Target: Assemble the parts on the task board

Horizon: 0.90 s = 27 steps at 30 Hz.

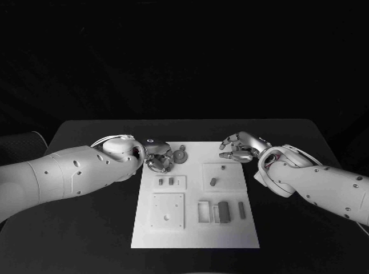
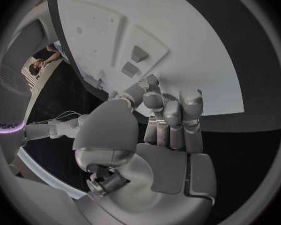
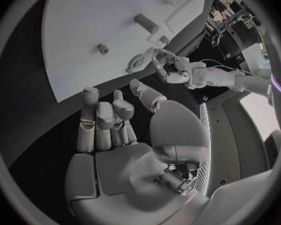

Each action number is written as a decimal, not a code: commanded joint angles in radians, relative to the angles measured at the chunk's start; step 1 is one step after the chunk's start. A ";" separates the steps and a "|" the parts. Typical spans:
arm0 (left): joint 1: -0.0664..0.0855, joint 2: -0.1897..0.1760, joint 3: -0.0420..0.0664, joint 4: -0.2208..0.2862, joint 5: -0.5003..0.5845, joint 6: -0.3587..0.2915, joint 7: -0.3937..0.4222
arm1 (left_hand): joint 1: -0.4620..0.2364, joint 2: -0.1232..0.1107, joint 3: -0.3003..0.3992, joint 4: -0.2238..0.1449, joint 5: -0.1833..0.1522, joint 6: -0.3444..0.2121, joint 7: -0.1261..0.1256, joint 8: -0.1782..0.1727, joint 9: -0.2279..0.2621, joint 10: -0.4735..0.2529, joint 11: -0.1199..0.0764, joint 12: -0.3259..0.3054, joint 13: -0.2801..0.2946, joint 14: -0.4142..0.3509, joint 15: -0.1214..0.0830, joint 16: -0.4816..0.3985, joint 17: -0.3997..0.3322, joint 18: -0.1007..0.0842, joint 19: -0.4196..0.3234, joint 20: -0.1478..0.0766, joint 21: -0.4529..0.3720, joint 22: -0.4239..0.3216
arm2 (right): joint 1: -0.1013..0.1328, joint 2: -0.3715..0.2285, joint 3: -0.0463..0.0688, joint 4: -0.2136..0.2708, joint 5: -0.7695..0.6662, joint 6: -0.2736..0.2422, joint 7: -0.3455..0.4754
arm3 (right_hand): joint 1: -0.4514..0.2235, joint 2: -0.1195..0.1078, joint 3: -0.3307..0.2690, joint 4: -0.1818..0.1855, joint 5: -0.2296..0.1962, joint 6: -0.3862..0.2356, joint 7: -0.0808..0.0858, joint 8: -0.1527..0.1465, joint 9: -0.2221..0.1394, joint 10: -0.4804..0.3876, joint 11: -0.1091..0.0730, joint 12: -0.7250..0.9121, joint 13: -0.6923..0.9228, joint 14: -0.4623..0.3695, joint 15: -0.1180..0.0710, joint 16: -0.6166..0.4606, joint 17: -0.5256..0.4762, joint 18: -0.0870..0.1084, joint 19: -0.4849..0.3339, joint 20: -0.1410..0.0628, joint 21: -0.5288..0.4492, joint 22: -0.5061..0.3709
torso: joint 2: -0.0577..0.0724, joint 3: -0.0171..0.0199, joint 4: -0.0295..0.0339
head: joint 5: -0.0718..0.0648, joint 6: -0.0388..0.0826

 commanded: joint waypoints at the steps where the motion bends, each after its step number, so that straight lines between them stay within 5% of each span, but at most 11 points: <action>1: 0.000 0.006 -0.002 -0.003 -0.005 0.011 0.007 | 0.002 0.001 0.001 0.001 -0.006 0.051 0.047 0.006 0.001 0.004 0.001 0.004 -0.002 0.006 -0.001 0.003 -0.002 0.100 0.007 0.001 0.001 0.014 | 0.000 0.001 0.000 0.002 -0.003 0.012 0.003 | -0.006 -0.001 0.000 0.003 0.002 0.000 0.005 -0.006 0.002 -0.001 0.006 0.000 0.001 0.010 0.000 -0.005 0.000 0.013 0.001 -0.007 -0.003 0.017 | 0.000 -0.0001 -0.0003 | 0.000 0.000; 27: 0.000 0.010 -0.011 -0.019 -0.008 0.017 0.019 | 0.004 -0.004 -0.001 -0.002 -0.008 0.055 0.046 0.010 0.004 0.005 0.001 0.004 -0.004 0.006 -0.001 0.003 -0.003 0.098 0.006 0.002 0.001 0.014 | 0.000 0.001 0.000 0.001 -0.003 0.012 0.003 | -0.007 -0.002 0.000 0.004 0.002 0.000 0.005 -0.006 0.002 -0.001 0.006 0.000 0.001 0.010 0.000 -0.005 0.000 0.013 0.002 -0.007 -0.003 0.017 | 0.000 0.0001 -0.0005 | -0.002 0.001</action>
